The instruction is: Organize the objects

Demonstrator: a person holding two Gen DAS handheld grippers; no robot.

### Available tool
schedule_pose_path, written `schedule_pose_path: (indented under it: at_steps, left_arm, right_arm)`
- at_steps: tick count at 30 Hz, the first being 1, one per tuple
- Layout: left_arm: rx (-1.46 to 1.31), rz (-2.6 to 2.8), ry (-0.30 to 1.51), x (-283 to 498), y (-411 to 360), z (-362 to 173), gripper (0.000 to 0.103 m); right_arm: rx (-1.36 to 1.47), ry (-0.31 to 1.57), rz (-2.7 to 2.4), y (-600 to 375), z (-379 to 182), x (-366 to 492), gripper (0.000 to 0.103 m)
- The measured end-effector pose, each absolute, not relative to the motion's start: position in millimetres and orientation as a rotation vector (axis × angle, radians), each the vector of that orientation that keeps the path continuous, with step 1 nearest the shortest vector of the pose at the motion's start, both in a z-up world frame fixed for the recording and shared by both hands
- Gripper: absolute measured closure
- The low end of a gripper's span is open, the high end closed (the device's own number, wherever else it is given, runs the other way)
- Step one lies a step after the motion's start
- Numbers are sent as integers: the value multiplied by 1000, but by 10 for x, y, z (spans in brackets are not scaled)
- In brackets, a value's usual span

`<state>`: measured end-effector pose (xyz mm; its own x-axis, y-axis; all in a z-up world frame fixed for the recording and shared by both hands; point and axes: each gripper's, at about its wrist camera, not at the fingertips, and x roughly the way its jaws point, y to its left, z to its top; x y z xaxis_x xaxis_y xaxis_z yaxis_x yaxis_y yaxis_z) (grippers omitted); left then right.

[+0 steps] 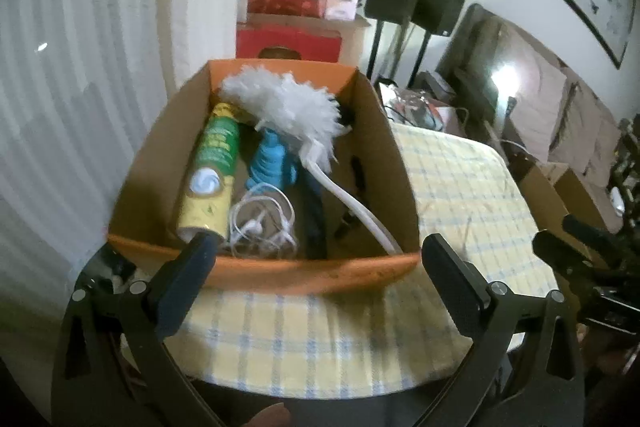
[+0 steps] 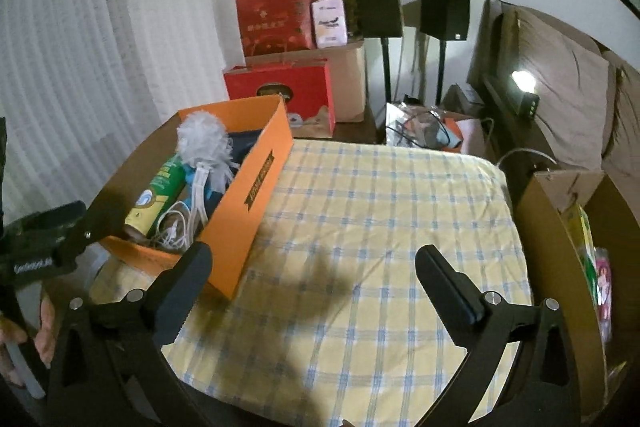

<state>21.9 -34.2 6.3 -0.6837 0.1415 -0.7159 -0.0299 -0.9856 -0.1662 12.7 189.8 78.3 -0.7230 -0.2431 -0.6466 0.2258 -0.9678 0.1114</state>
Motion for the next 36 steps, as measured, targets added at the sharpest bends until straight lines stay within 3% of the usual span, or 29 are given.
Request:
schedule_pose_path:
  at_steps: [36]
  left_arm:
    - [-1170,2877,-91,737,-74,258,0]
  right_arm:
    - [1041,-11,-2851,2109,903,644,0]
